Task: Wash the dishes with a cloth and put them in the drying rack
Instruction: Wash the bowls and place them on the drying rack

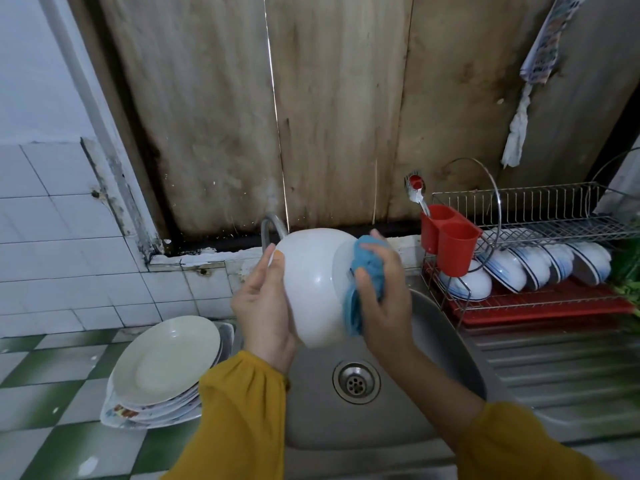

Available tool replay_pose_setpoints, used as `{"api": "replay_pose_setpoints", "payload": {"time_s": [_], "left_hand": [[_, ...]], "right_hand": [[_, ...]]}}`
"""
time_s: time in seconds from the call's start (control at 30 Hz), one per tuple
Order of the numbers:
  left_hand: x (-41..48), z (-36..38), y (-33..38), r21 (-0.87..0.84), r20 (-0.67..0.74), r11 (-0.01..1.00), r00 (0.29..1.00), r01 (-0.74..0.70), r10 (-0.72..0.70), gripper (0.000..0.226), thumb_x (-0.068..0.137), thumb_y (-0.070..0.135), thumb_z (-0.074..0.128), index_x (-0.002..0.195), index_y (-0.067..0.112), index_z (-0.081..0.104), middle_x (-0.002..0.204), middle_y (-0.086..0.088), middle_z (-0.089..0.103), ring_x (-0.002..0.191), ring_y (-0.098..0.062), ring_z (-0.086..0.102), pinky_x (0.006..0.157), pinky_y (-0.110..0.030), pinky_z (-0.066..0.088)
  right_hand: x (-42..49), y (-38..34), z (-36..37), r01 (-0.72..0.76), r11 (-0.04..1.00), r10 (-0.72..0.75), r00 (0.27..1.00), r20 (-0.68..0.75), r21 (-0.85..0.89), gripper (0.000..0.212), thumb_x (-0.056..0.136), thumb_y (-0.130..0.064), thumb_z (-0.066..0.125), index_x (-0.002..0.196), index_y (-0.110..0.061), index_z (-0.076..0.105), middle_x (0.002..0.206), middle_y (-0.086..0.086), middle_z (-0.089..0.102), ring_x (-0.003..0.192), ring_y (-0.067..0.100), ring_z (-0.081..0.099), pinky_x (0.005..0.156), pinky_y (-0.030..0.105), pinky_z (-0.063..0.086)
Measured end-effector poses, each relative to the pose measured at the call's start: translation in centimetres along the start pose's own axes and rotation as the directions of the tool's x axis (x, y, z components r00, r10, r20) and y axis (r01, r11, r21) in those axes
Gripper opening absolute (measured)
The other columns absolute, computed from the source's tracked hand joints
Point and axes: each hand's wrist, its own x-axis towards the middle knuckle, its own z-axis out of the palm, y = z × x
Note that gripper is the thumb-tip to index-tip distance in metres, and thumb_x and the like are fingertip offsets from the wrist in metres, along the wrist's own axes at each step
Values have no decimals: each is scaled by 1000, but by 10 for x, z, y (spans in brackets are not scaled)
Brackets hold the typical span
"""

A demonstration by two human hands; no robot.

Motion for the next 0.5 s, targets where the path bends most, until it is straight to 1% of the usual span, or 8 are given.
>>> {"api": "replay_pose_setpoints", "payload": {"time_s": [0.07,0.1,0.17,0.23,0.3,0.33,0.4,0.5], "left_hand": [[-6,2,-6,-3,13,1000,1000,-2,3,17,93,19,63,109,23,68,98,11,73,83,-7,69,68,-24,59],[-7,2,-8,-8,23,1000,1000,-15,15,16,93,19,63,108,24,69,97,12,73,82,-6,70,66,-23,58],[-6,2,-7,-14,35,1000,999,-23,23,14,93,19,63,103,24,70,92,12,75,81,-6,71,65,-22,56],[-7,1,-4,-36,45,999,999,-19,20,14,93,20,63,104,23,70,93,9,75,82,-8,71,65,-23,57],[-8,1,-1,-81,18,997,1000,17,-16,18,94,22,62,110,22,69,96,5,76,85,-13,72,68,-29,60],[-6,0,-1,-118,-2,992,999,44,-44,21,93,24,63,113,22,68,102,1,75,90,-18,72,72,-35,61],[-3,-1,2,-183,10,976,993,118,-118,35,88,32,68,121,21,66,117,-6,71,104,-27,68,86,-51,57],[2,-9,7,-177,116,954,968,241,-223,32,90,41,63,115,21,68,111,-4,73,101,-26,69,85,-53,56]], "right_hand": [[10,-6,5,-164,985,169,977,-128,49,42,91,-44,46,127,-25,53,136,0,53,124,18,53,100,50,46],[8,-11,8,-95,995,91,983,-160,-17,40,91,-39,47,125,-20,54,135,4,54,123,21,53,100,50,46],[-8,-16,12,242,957,-262,958,-116,-162,35,91,-25,51,122,-11,55,137,17,52,129,32,49,105,51,43],[-25,-8,12,527,805,-544,839,14,-272,33,91,-22,51,122,-13,52,141,20,47,134,40,43,108,52,38],[-36,14,13,648,664,-667,739,97,-374,35,95,-28,47,129,-22,45,152,11,34,140,38,32,109,57,34],[-39,24,14,649,656,-673,734,90,-386,35,96,-30,46,131,-25,40,158,5,25,144,36,25,110,59,31],[-44,34,16,572,766,-600,800,-6,-295,34,98,-31,46,131,-29,37,161,-2,14,146,37,16,113,59,25],[-39,14,16,200,972,-171,963,-209,124,42,96,-43,51,135,-38,34,158,8,18,144,35,26,114,49,33]]}}
